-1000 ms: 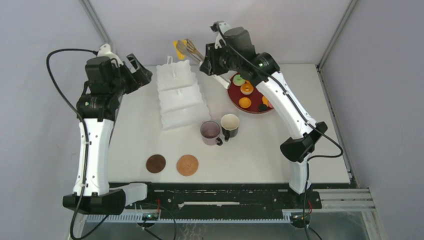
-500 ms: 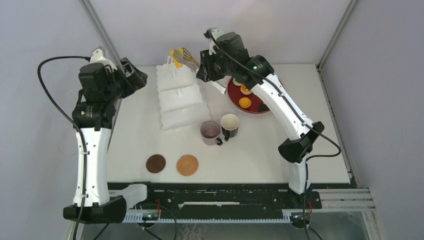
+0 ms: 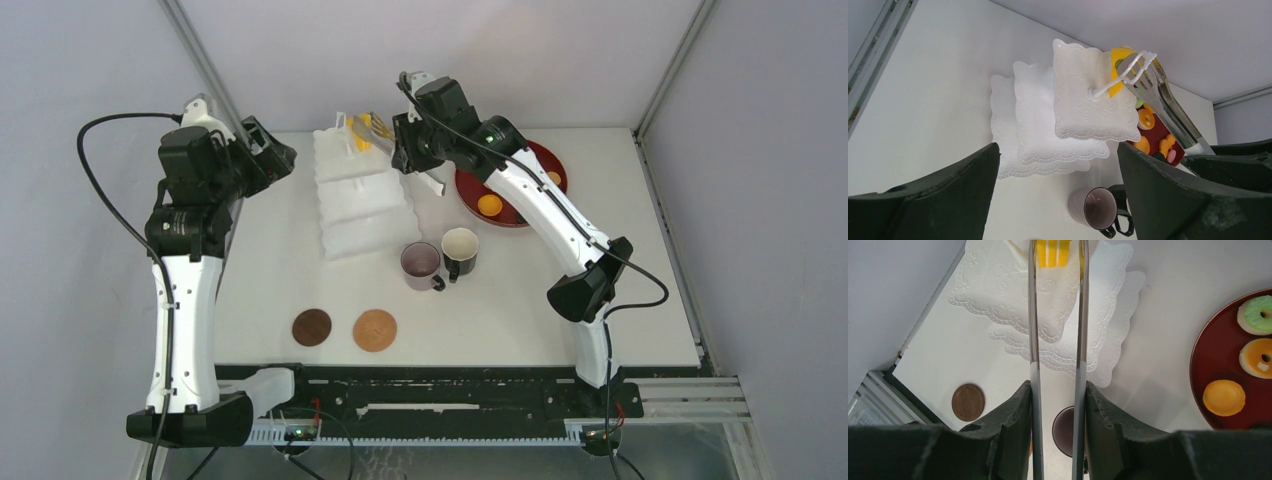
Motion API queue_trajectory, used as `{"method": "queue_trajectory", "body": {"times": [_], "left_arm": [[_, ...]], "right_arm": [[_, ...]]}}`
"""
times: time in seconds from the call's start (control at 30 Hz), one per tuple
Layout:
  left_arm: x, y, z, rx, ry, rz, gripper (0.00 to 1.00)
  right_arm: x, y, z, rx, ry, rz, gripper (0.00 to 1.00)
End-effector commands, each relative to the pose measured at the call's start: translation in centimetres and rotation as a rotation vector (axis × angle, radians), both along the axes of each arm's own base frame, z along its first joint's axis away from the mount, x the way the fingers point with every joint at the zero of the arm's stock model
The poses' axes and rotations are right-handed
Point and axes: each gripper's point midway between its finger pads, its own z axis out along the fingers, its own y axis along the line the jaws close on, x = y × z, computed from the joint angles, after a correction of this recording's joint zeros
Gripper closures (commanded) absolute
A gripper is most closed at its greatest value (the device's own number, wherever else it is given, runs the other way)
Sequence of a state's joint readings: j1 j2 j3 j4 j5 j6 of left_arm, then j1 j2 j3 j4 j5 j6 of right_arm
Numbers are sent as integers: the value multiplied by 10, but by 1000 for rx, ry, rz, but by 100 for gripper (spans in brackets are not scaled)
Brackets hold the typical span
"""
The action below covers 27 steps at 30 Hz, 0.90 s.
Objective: Serve the afternoon tea
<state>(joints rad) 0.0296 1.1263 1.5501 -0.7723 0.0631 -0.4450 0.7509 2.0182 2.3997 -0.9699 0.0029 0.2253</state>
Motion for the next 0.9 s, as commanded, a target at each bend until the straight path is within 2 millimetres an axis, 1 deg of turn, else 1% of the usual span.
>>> {"method": "queue_trajectory", "body": {"times": [0.0,0.1,0.27,0.3,0.37,0.57,0.63,0.87], "left_arm": [[1,-2,6,-15,-33,-14,8],[1,-2,6,-15,-34,-13,8],[1,0,5,-5,-31,-6,8],[1,1,5,-6,-29,-5,8],[2,0,5,-5,-28,-8,8],[1,0,5,-8,-27,-12,8],[2,-1,4,-9,-27,-15,8],[4,-4,5,-22,-26,-28,8]], "right_arm": [[-1,5,27,30,-90,9,100],[-4,8,24,16,-89,19,96],[-9,11,23,4,-90,37,85],[-10,11,23,3,-91,35,82],[-11,11,23,1,-92,35,71],[-13,9,33,14,-110,30,57],[-15,9,38,24,-118,34,54],[-17,7,47,43,-131,38,50]]}}
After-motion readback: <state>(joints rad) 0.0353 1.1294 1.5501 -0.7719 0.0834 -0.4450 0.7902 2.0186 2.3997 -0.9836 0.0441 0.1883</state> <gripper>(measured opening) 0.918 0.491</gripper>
